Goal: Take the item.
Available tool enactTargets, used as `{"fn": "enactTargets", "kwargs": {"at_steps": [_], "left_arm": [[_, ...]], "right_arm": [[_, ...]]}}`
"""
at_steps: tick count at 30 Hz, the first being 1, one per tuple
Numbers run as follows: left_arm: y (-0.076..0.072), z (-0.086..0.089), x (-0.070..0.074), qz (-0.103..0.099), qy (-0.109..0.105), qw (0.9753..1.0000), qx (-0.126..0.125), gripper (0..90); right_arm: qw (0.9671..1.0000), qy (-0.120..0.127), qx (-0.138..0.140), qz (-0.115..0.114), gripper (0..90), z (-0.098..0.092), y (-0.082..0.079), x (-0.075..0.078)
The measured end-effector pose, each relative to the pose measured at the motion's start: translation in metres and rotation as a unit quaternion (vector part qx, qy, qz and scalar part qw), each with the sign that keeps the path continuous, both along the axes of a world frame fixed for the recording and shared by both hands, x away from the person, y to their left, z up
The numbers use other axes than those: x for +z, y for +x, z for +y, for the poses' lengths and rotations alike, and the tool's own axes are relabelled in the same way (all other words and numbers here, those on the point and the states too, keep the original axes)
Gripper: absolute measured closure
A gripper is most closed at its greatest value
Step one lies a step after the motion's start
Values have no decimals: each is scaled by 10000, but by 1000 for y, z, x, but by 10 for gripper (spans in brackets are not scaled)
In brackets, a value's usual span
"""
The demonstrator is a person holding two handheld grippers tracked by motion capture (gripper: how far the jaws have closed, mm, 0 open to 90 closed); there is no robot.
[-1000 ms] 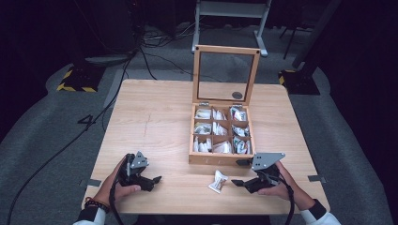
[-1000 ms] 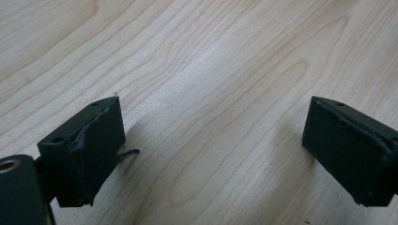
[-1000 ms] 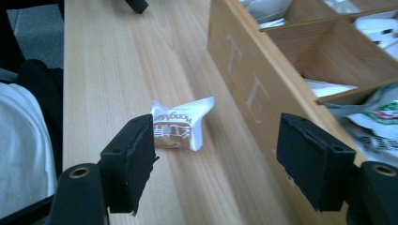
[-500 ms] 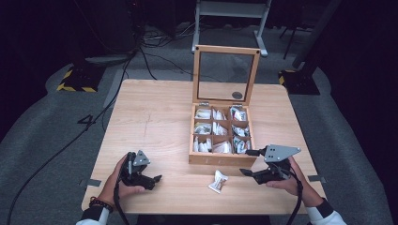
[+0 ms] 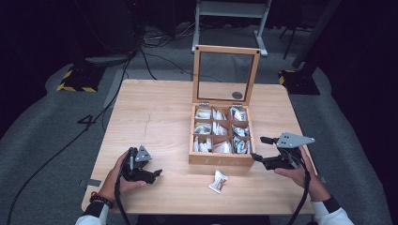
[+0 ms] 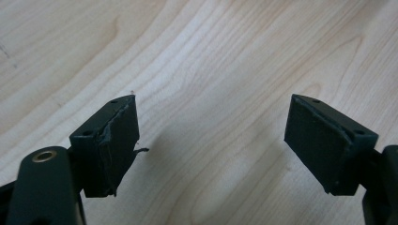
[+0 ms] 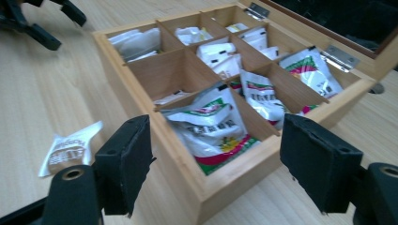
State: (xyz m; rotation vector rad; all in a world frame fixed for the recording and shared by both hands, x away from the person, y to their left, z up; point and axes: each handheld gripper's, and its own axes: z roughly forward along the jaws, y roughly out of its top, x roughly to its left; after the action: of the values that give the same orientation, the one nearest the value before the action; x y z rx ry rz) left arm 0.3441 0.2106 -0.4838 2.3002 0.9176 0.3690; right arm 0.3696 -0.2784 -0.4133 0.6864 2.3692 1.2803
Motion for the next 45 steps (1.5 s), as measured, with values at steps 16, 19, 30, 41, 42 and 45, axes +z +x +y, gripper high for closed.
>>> {"fn": "enactTargets", "kwargs": {"at_steps": [16,19,30,41,42,45], "left_arm": [[38,-18,36,-340,-212,9991,-123,179],[46,-22,43,-378,-299,9988,-118,175],[102,-44,71,-539,-636,9965,66,176],[154,-59,92,-580,-1026,9920,444,196],[158,-61,91,-583,-1029,9919,467,198],[172,-70,89,-538,-906,9929,544,198]], "right_arm": [[9980,-98,-619,-52,261,-22,40,14],[9973,-175,-714,-57,265,-23,49,15],[9944,-15,-1025,265,281,-22,95,23],[9915,119,-1260,317,304,-1,139,41],[9913,91,-1277,320,304,2,143,42],[9901,62,-1354,360,304,9,154,43]]}}
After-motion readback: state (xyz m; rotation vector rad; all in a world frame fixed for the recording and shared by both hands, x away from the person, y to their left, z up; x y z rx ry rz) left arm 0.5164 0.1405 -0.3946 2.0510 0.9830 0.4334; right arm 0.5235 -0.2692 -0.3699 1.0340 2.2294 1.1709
